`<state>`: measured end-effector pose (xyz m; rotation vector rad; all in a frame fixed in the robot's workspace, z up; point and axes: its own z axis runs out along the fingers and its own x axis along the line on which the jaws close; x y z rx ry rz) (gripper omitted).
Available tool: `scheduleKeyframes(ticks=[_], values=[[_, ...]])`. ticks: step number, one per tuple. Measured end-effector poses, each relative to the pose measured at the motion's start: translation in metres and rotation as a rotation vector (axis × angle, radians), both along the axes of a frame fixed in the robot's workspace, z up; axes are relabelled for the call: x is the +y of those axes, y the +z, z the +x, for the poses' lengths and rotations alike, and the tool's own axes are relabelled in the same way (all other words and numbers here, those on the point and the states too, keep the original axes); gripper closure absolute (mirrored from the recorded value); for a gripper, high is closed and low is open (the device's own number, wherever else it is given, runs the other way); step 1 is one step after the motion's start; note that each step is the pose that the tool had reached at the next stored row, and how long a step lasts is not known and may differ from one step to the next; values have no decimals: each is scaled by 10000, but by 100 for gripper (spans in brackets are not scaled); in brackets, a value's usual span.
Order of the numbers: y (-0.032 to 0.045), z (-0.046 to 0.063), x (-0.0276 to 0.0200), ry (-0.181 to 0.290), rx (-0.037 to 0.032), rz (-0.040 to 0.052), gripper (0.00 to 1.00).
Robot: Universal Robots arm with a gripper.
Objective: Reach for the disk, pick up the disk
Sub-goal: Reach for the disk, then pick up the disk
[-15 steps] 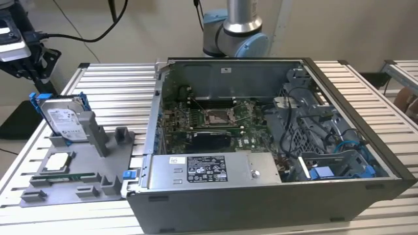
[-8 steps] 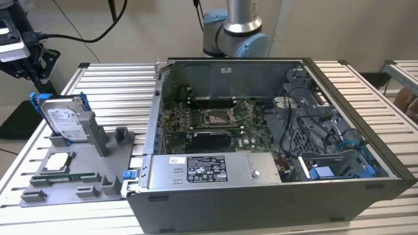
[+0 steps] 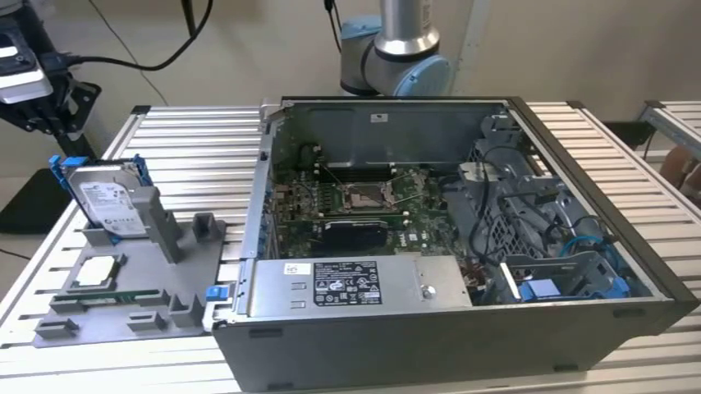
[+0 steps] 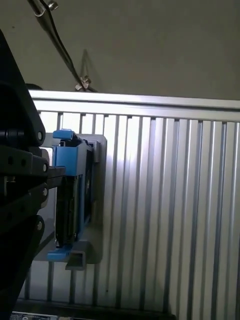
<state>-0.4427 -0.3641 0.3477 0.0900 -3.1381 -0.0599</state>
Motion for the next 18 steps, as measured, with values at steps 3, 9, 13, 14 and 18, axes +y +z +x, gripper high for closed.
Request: scheduleKeyframes(ticks=[3,9,13,14,18], values=[[0,0,0,458,0,0,100],[0,1,0,772,0,0,100],[0,0,0,1021,-3,0,100],[0,0,0,1174,-3,0,100],[0,1,0,1909,-3,-3,100]])
